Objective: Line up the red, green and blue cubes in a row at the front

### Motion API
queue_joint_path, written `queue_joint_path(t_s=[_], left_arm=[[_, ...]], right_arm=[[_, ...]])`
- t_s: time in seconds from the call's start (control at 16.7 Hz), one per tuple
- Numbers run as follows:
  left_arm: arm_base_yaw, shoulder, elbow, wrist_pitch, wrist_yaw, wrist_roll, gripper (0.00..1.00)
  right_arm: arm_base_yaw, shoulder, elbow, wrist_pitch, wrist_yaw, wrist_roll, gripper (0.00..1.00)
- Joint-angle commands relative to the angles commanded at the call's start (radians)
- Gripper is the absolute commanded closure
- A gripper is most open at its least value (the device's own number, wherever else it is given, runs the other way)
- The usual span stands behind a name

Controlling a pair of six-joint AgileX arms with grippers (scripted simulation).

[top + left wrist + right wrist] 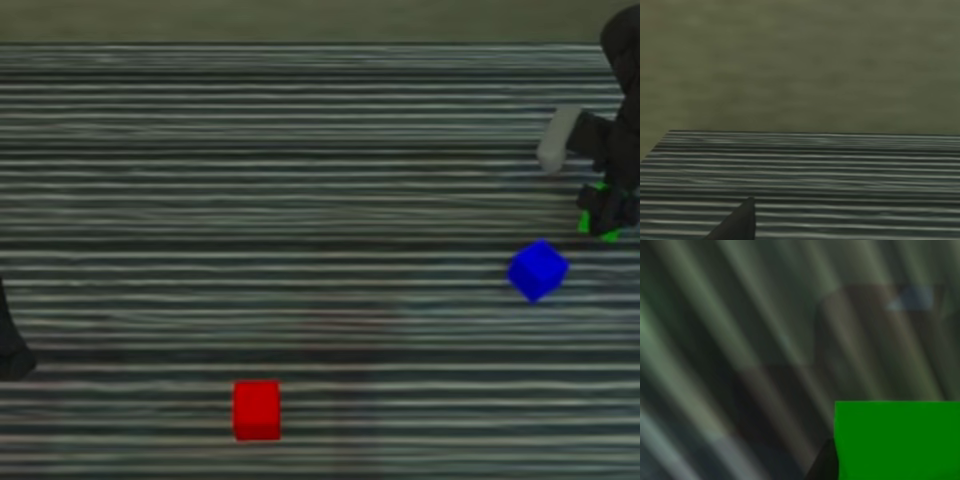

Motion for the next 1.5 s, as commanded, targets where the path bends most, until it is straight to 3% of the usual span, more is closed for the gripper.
queue_joint_path(t_s=[0.3,0.72,1.08,1.26,1.5], left_arm=[[0.000,0.000,0.000,0.000,0.000,0.000,0.00],[0.000,0.000,0.000,0.000,0.000,0.000,0.00],[0.000,0.000,0.000,0.000,0.000,0.000,0.00],[0.000,0.000,0.000,0.000,0.000,0.000,0.00],[0.000,0.000,0.000,0.000,0.000,0.000,0.00]], right_arm=[[0.000,-0.019,0.014,-0.029,-0.002,0.004,1.00],[0.007,-0.072,0.171,-0.244,-0.003,0.004,1.00],[0.015,-0.076,0.168,-0.244,-0.003,0.011,1.00],[0.113,-0.112,0.125,-0.232,-0.003,0.053,1.00],[0.360,-0.195,0.009,-0.206,-0.006,0.158,1.00]])
